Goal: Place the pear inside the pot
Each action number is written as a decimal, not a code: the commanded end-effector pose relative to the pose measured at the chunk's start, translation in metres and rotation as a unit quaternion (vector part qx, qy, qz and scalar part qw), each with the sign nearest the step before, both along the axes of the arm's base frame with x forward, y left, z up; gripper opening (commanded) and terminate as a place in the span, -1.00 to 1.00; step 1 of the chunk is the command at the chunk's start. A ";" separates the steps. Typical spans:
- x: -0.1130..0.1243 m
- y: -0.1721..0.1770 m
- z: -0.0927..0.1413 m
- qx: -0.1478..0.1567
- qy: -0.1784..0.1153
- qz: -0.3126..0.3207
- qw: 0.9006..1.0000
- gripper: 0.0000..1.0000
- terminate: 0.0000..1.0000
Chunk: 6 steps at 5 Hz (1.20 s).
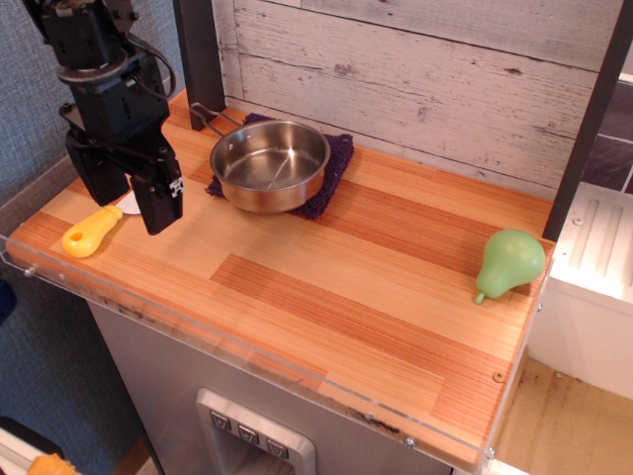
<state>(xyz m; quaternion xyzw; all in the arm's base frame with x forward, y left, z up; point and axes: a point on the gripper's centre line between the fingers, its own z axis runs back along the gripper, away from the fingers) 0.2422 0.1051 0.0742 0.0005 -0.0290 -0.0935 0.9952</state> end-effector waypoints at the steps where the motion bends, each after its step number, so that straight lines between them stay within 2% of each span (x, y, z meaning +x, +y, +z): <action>1: 0.000 0.000 0.000 0.000 0.000 0.000 1.000 1.00 -1.00; 2: 0.005 -0.028 0.001 0.005 -0.016 -0.041 0.999 1.00 -1.00; 3: 0.013 -0.071 -0.002 -0.001 -0.026 -0.092 0.995 1.00 -1.00; 5: 0.034 -0.153 -0.033 -0.001 -0.013 -0.187 0.982 1.00 -1.00; 6: 0.047 -0.185 -0.043 -0.011 -0.023 -0.198 0.980 1.00 -1.00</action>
